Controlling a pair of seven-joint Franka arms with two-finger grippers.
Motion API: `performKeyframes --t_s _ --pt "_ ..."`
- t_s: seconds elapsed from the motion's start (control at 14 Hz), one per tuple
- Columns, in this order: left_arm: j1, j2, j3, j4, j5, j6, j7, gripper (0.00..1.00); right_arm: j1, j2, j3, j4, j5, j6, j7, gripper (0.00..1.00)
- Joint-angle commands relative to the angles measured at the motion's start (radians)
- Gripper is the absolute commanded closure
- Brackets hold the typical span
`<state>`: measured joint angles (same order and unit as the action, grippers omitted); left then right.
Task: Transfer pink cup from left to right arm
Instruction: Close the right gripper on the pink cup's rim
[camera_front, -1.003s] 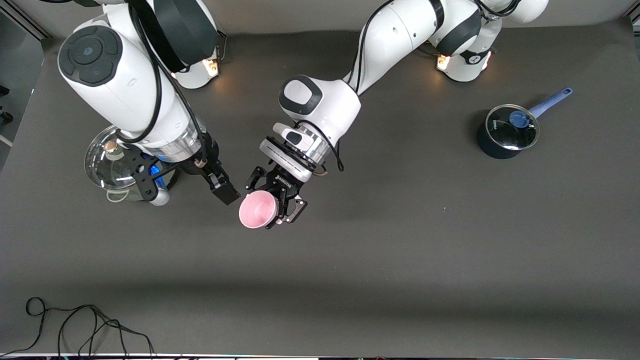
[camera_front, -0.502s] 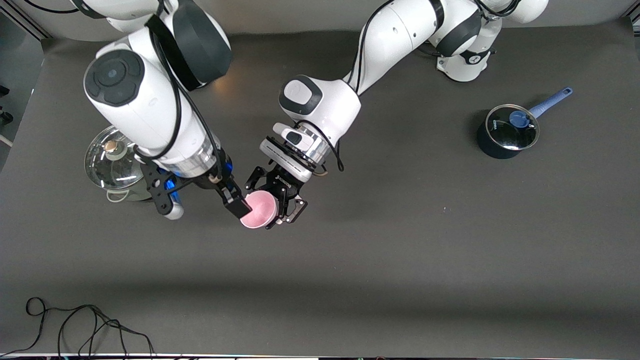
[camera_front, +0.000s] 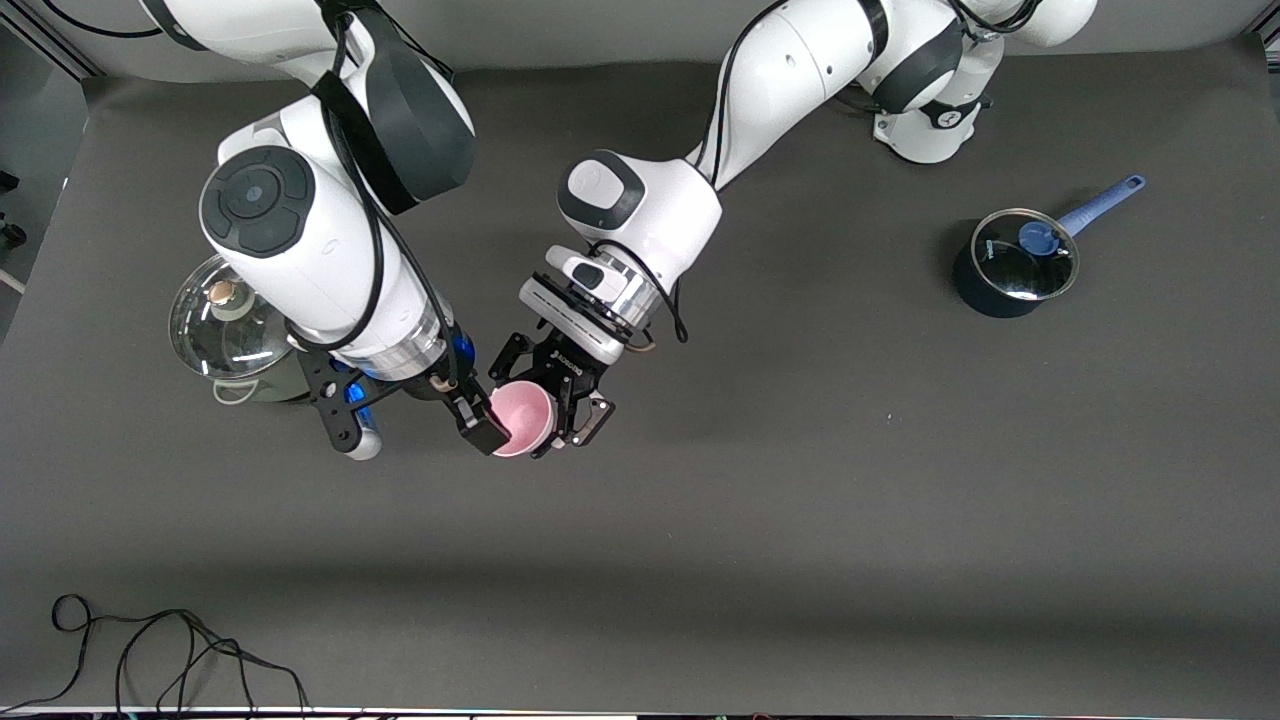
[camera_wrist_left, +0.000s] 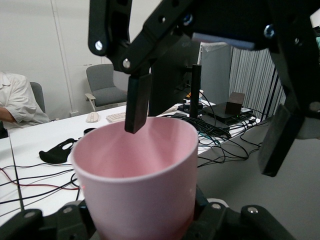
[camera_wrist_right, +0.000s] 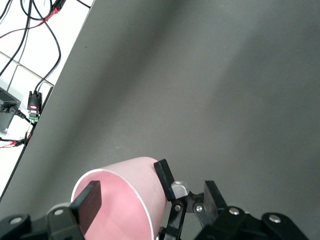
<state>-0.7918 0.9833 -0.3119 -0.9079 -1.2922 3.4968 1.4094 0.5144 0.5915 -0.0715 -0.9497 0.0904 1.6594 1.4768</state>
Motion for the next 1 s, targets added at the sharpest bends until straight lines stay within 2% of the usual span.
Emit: performKeyframes --t_s 0.0,0.14,0.29,0.43,0.72,0.93 --pt "-0.015 -0.008 0.017 0.003 -0.004 0.01 -0.021 1.0 0.004 0.017 0.007 0.045 0.014 -0.023 0.025 0.12" --pt "-0.015 -0.008 0.019 0.003 -0.004 0.01 -0.021 1.0 0.006 0.016 0.019 0.045 0.014 -0.044 0.025 0.13" --pt "-0.015 -0.008 0.019 0.003 -0.004 0.008 -0.021 1.0 0.006 0.014 0.019 0.045 0.014 -0.05 0.025 0.25" --pt "-0.015 -0.008 0.019 0.003 -0.004 0.008 -0.021 1.0 0.006 0.014 0.019 0.045 0.014 -0.049 0.025 0.46" --pt "-0.015 -0.008 0.019 0.003 -0.004 0.01 -0.021 1.0 0.006 0.014 0.016 0.046 0.008 -0.049 0.022 1.0" --pt "-0.015 -0.008 0.019 0.003 -0.004 0.01 -0.021 1.0 0.006 0.013 0.016 0.046 0.002 -0.049 0.019 1.0"
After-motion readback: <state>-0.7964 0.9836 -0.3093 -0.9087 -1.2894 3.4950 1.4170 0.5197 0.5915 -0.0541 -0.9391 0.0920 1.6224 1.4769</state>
